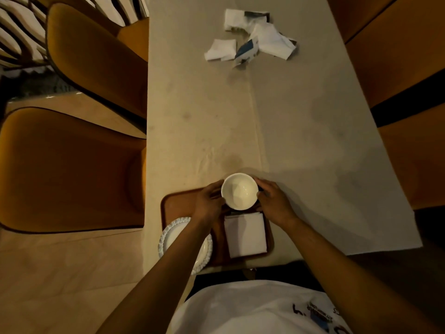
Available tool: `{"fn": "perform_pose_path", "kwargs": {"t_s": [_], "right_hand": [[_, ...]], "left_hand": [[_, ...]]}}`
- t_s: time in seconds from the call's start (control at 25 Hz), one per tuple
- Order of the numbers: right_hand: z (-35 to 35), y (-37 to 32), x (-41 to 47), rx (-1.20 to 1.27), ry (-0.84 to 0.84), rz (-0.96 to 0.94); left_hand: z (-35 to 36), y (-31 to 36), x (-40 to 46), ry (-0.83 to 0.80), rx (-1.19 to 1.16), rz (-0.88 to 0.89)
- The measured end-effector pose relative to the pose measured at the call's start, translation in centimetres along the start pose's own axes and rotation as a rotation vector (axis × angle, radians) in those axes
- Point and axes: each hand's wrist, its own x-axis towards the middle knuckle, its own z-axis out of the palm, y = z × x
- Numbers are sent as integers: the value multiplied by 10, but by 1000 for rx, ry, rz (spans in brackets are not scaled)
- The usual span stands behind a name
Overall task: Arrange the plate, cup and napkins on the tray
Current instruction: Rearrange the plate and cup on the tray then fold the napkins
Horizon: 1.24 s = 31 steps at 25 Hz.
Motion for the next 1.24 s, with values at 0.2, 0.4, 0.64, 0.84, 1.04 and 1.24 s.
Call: {"fn": "perform_pose_path", "kwargs": {"t_s": [0.2, 0.4, 0.64, 0.84, 1.04, 1.24], "right_hand": [[1, -1, 1, -12, -3, -5], [8, -4, 0, -27, -16, -27], [21, -10, -2, -64, -30, -63], [33, -17, -4, -79, -63, -114], [46, -19, -6, -88, -52, -104], [58, -18, -9, -100, -26, -151]], "left_hand": [[1, 6, -5, 7, -1, -16], [-7, 8, -10, 13, 15, -15], [-22, 6, -14, 41, 18, -20], [-38, 2, -15, 89, 57, 3], [-51, -2, -16, 119, 110, 51], [-61, -4, -18, 137, 161, 92]]}}
